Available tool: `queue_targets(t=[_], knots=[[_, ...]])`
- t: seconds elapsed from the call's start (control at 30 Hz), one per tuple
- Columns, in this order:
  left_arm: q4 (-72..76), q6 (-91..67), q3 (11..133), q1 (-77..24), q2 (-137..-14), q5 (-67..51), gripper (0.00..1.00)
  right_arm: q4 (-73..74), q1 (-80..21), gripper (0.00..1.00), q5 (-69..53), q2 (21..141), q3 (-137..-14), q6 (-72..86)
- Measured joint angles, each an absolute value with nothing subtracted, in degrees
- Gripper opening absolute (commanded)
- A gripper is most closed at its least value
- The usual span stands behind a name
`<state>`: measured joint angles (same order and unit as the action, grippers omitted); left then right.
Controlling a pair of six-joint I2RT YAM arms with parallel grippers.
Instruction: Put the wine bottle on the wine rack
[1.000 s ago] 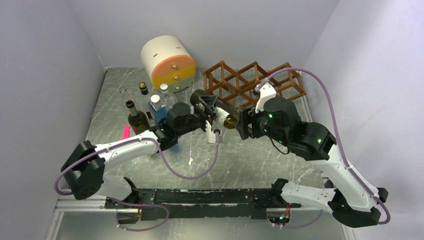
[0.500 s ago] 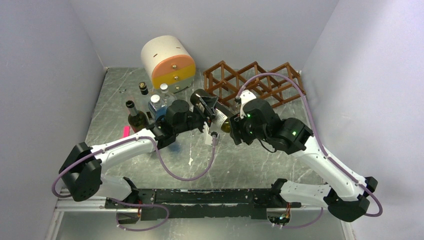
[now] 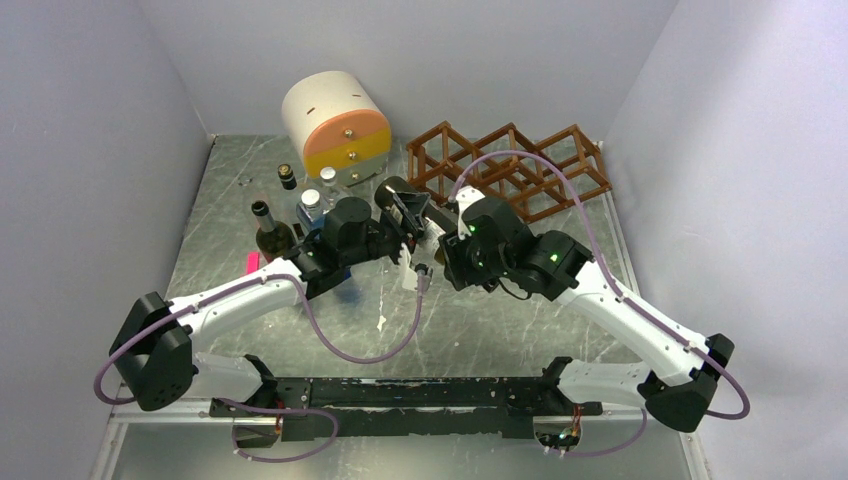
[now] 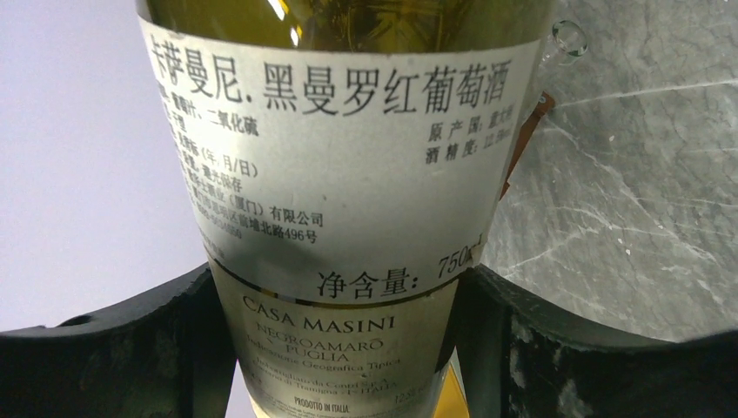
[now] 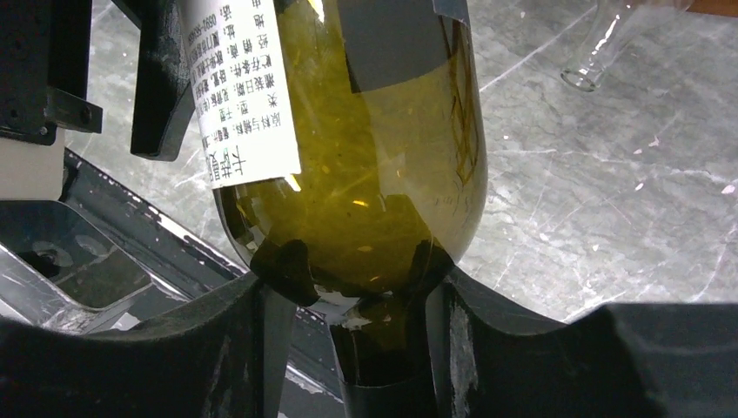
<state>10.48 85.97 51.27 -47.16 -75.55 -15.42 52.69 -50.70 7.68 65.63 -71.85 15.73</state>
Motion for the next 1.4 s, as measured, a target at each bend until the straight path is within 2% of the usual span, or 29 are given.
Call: queue_targets(t=[0.1,0.2,0.3,0.33,0.37,0.47,0.5,0.53,1.07,1.4], knots=[[10.3,86.0,51.3,-46.9,-75.4,-15.4,0.07,52.5,-50.7,0.40,7.4,65.6,-71.8,15.7],[9.5,86.4,51.3,-46.6,-75.4,-15.2,0.08,52.6,-50.8,0.23,6.4,65.5,-71.3,15.4],[8.4,86.2,51.3,-46.3,-75.4,-15.3,0.13,52.4,-51.0,0.02,5.4,65.4,-71.0,15.4],[8.2,86.1,51.3,-46.3,-75.4,-15.4,0.19,52.4,-51.1,0.00,5.5,65.4,-70.9,15.4],[8.1,85.9,51.3,-46.3,-75.4,-15.4,0.26,52.5,-51.1,0.00,5.6,65.4,-70.8,15.3],[8.5,85.7,51.3,-46.3,-75.4,-15.5,0.64,52.4,-51.1,0.00,6.0,65.1,-70.8,15.4],[9.0,85.6,51.3,-46.3,-75.4,-15.6,0.95,52.4,-51.1,0.00,6.2,64.8,-70.8,15.3],[9.4,85.5,51.2,-46.3,-75.4,-15.6,0.99,52.4,-51.1,0.00,6.4,64.7,-70.8,15.3],[29.8,68.6,51.6,-46.0,-75.1,-16.5,0.98,49.3,-50.0,0.00,24.1,62.1,-70.8,19.4],[38.7,38.5,48.0,-46.0,-69.6,-12.0,0.98,51.0,-42.0,0.00,23.5,60.6,-69.8,21.3]])
